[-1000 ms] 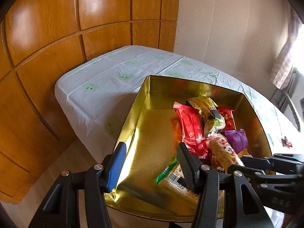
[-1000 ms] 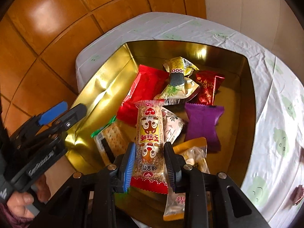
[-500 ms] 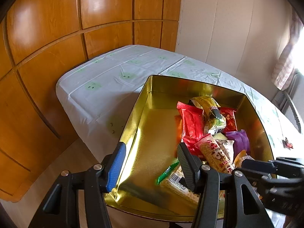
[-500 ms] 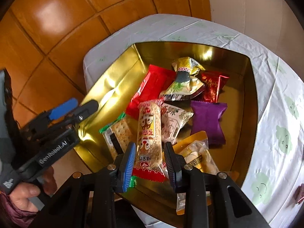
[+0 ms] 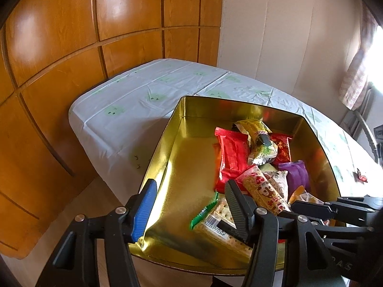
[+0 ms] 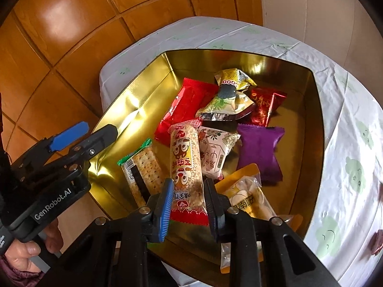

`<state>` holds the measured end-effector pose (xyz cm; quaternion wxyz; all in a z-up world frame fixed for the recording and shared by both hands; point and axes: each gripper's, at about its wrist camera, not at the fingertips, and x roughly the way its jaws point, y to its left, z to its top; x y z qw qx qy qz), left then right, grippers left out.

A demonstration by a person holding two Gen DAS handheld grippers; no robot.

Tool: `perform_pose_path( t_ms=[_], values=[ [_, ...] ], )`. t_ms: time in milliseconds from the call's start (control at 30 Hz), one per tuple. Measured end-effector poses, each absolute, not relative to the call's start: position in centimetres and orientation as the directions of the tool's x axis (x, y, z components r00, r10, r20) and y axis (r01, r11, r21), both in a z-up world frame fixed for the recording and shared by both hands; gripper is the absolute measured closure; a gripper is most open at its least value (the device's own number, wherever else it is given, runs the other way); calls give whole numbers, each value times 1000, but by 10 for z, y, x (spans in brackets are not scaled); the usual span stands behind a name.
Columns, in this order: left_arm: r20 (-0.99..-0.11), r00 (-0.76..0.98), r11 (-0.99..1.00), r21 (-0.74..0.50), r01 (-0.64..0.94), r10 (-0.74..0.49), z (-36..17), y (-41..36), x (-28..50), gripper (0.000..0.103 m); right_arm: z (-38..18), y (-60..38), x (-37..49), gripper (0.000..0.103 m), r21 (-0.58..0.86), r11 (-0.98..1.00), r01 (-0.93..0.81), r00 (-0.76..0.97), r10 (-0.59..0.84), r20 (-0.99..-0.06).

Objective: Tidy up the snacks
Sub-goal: 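Open the right gripper to release the puffed-rice bar and withdraw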

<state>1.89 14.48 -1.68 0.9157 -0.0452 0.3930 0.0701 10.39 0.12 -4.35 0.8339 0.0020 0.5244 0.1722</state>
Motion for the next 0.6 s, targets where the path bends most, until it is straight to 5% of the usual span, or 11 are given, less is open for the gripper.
perform_pose_path(
  t_ms=[600],
  values=[
    [-711, 701, 994, -20, -105, 60, -11, 123, 12, 43, -17, -21, 74, 76, 86, 977, -194, 532, 178, -828]
  ],
)
